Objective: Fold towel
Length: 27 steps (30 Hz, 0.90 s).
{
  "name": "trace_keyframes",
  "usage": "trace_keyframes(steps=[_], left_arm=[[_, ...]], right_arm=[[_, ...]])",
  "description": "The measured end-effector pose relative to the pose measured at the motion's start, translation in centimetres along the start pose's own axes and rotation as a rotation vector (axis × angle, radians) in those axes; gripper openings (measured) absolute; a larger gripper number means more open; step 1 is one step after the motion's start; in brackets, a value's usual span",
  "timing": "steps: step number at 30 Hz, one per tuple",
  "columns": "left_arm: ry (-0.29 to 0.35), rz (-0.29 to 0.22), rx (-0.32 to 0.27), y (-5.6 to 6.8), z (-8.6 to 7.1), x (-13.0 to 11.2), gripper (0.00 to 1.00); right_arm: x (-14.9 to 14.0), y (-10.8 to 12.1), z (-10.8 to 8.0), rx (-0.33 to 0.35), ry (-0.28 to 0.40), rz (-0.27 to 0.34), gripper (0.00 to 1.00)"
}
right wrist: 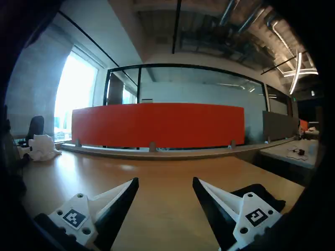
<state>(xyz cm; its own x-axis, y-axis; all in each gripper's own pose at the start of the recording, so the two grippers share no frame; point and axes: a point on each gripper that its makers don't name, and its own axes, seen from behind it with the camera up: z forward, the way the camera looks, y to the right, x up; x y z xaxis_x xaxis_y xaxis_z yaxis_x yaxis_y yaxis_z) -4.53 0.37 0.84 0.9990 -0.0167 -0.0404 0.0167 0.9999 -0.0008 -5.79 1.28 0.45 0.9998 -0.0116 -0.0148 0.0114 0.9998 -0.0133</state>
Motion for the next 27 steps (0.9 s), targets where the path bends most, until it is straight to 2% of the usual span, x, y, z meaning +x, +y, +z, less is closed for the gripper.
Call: trace_keyframes(steps=[27], left_arm=[[0.001,-0.001,0.000,-0.06,0.12,-0.36,0.75]], right_arm=[[0.06,-0.02,-0.07,0.000,0.000,0.000,1.00]])
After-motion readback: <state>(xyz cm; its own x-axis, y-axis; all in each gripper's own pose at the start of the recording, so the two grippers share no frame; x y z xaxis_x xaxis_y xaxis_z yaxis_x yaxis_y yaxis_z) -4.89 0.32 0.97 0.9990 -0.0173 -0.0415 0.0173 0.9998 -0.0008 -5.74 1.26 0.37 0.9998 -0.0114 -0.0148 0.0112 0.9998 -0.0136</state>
